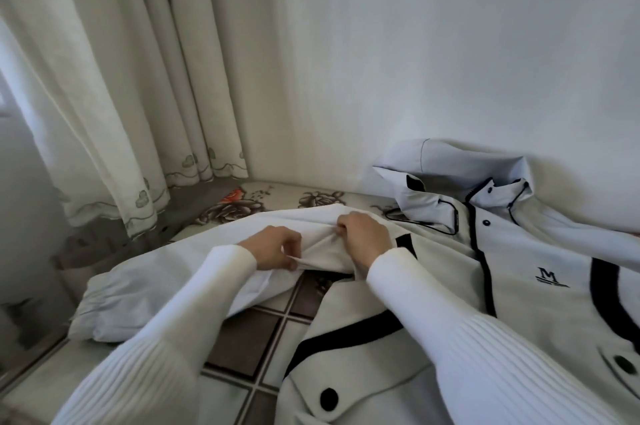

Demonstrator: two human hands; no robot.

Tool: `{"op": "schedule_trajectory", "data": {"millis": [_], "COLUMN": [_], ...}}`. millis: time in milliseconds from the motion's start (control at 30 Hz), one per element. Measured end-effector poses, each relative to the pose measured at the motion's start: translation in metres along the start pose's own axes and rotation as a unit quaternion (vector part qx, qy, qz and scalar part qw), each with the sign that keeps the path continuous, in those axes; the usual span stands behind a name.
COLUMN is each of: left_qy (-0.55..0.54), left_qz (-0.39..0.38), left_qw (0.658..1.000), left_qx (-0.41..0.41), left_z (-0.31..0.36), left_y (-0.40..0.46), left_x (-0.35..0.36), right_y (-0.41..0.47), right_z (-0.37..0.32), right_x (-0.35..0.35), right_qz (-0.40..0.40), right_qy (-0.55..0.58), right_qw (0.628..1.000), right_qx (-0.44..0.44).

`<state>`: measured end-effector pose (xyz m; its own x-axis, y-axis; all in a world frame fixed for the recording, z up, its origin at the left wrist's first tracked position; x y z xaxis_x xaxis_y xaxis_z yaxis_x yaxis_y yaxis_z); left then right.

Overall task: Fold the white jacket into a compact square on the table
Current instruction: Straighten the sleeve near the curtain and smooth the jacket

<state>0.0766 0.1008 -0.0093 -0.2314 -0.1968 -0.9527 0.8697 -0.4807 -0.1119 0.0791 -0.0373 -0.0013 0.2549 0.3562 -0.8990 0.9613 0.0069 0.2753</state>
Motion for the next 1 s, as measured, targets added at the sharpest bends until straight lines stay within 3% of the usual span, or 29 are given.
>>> {"op": "schedule_trajectory", "data": {"millis": [67,233,333,467,567,700,767,867,1000], "left_qy": [-0.003,0.057,0.08,0.104,0.101,0.134,0.133,0.046,-0.088], "left_qz": [0.0,-0.071,-0.085,-0.087,-0.148,-0.235,-0.25,-0.209,-0.079], "left_qw": [1.0,0.994,0.991,0.987,0.976,0.951,0.948,0.969,0.992], "left_qx": [-0.012,-0.062,-0.069,-0.089,-0.126,-0.149,-0.145,-0.12,-0.043], "left_z": [-0.008,-0.022,-0.021,-0.02,-0.026,-0.016,-0.007,0.007,0.034], "left_y": [-0.002,-0.005,-0.003,-0.003,-0.007,-0.017,-0.018,-0.013,0.001], "left_x": [-0.005,0.018,0.019,0.004,0.009,0.031,0.035,0.026,0.004], "right_y": [0.002,-0.013,-0.02,-0.018,-0.018,-0.032,-0.035,-0.035,-0.028], "right_z": [-0.002,0.006,0.015,0.021,0.034,0.051,0.054,0.052,0.047], "right_x": [0.001,0.042,0.046,0.032,0.022,0.053,0.059,0.055,0.033], "right_qz": [0.009,-0.116,-0.142,-0.112,-0.077,-0.193,-0.211,-0.215,-0.225], "right_qy": [-0.001,-0.013,-0.023,-0.009,-0.019,-0.047,-0.044,-0.045,-0.017], "right_qw": [1.0,0.993,0.99,0.994,0.997,0.979,0.975,0.974,0.974], "right_qx": [0.0,-0.013,-0.004,0.002,0.02,0.052,0.053,0.049,0.036]}}
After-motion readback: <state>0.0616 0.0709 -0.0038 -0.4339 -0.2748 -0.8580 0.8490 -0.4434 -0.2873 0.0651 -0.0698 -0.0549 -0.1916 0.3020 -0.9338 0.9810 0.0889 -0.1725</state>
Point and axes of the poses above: each hand's wrist, its own y-axis towards the middle knuckle, its own x-axis out of the palm, z = x × y, the point moved 9 cm from there along y, towards the middle knuckle, and after that the axes turned 4 degrees about y, right-handed, at the moved point
